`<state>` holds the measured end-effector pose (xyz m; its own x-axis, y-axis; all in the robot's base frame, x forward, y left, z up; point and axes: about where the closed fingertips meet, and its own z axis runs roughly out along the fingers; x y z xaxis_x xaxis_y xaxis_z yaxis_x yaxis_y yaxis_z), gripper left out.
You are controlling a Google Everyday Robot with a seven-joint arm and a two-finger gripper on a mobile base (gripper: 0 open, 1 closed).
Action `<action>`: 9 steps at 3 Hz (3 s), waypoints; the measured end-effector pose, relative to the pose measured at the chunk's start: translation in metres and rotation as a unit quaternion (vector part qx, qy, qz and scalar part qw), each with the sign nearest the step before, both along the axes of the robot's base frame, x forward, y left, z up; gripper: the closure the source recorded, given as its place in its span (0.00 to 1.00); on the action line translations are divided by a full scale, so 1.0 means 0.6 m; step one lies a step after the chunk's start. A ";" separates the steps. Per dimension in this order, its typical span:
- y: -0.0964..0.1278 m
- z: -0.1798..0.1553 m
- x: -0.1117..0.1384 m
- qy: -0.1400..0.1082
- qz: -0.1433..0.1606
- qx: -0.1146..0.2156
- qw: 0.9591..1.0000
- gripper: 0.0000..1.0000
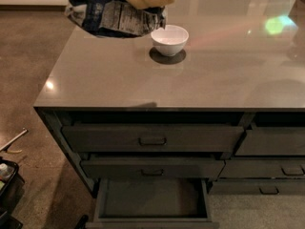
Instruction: Place blue chip bag into bottom drawer
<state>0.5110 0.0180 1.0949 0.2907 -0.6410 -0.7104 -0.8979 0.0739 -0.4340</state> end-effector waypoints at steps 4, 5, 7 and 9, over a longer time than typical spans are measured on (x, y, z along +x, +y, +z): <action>-0.202 -0.380 -0.148 0.210 -0.324 -0.037 0.922 1.00; -0.204 -0.423 -0.168 0.229 -0.327 -0.048 0.915 1.00; -0.208 -0.474 -0.190 0.270 -0.340 -0.041 0.900 1.00; -0.230 -0.722 -0.284 0.430 -0.399 -0.039 0.809 1.00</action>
Offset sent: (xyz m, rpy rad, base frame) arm -0.0970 -0.1274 -0.2922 -0.1292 0.6253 -0.6503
